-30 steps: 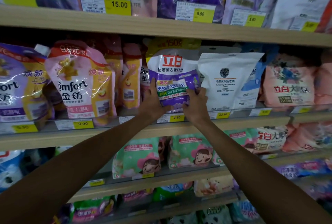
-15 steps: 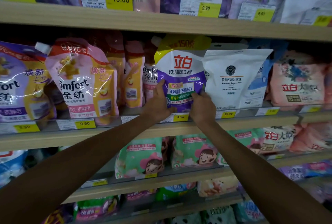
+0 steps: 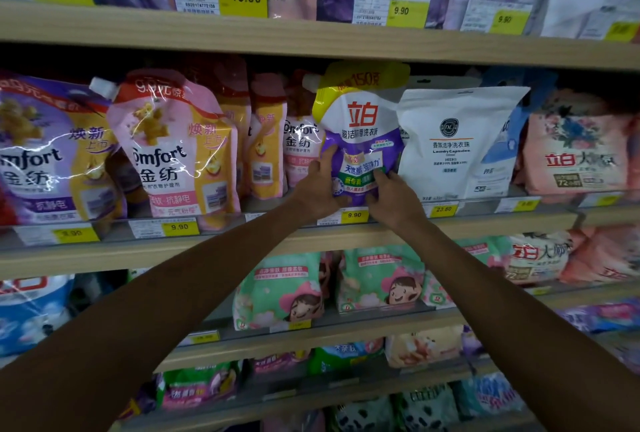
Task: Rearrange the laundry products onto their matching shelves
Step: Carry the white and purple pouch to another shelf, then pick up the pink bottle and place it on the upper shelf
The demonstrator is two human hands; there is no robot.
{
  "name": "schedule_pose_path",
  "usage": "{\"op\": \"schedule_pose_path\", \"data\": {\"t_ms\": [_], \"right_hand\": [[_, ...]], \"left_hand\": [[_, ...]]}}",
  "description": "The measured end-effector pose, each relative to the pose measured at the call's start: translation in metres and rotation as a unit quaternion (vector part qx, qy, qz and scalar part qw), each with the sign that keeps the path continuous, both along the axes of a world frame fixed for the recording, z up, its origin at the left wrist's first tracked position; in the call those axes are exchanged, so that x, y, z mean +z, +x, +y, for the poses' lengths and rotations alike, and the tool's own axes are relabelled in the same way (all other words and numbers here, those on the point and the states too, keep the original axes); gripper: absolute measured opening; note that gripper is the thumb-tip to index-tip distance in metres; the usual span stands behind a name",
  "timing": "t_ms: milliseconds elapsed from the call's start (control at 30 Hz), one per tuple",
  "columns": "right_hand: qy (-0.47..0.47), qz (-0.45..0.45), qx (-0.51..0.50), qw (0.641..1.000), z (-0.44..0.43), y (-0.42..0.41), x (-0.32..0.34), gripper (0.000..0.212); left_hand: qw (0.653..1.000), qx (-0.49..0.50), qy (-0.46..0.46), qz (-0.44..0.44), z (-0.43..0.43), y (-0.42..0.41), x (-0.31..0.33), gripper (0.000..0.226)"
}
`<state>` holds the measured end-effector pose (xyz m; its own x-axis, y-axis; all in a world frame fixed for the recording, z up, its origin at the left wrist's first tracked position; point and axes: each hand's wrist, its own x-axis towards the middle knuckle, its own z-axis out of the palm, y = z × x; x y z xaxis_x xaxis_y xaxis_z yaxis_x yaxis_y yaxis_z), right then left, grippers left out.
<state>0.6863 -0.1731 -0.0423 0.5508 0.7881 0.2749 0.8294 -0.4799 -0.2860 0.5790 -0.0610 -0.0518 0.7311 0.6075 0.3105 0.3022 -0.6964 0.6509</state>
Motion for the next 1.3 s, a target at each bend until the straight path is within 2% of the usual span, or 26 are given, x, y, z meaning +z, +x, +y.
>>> {"op": "schedule_pose_path", "data": {"t_ms": [67, 167, 300, 467, 567, 967, 1200, 1300], "right_hand": [[0.0, -0.007, -0.015, 1.0, -0.002, -0.007, 0.001, 0.044], [0.003, -0.024, -0.03, 0.999, -0.005, -0.02, 0.002, 0.035], [-0.004, -0.04, -0.021, 0.999, -0.011, -0.039, 0.005, 0.036], [-0.02, -0.068, 0.011, 0.997, -0.025, -0.063, 0.006, 0.037], [-0.037, -0.099, 0.039, 0.994, -0.034, -0.081, 0.003, 0.038], [-0.1, -0.114, 0.123, 0.981, -0.056, -0.164, -0.04, 0.046], [-0.084, -0.126, 0.125, 0.981, -0.069, -0.225, -0.034, 0.035], [-0.091, -0.129, 0.131, 0.979, -0.075, -0.264, -0.03, 0.036]], "left_hand": [[0.999, 0.008, 0.028, 0.041, -0.007, -0.011, 0.008, 0.103], [0.983, 0.045, 0.134, 0.12, -0.013, -0.027, 0.014, 0.084], [0.957, 0.07, 0.217, 0.181, -0.029, -0.051, 0.02, 0.063], [0.911, 0.108, 0.303, 0.258, -0.049, -0.085, 0.025, 0.053], [0.9, 0.124, 0.303, 0.288, -0.057, -0.108, 0.019, 0.056], [0.877, 0.161, 0.257, 0.373, -0.089, -0.215, -0.027, 0.062], [0.882, 0.164, 0.261, 0.357, -0.106, -0.271, -0.022, 0.059], [0.874, 0.162, 0.269, 0.372, -0.111, -0.313, -0.026, 0.059]]}}
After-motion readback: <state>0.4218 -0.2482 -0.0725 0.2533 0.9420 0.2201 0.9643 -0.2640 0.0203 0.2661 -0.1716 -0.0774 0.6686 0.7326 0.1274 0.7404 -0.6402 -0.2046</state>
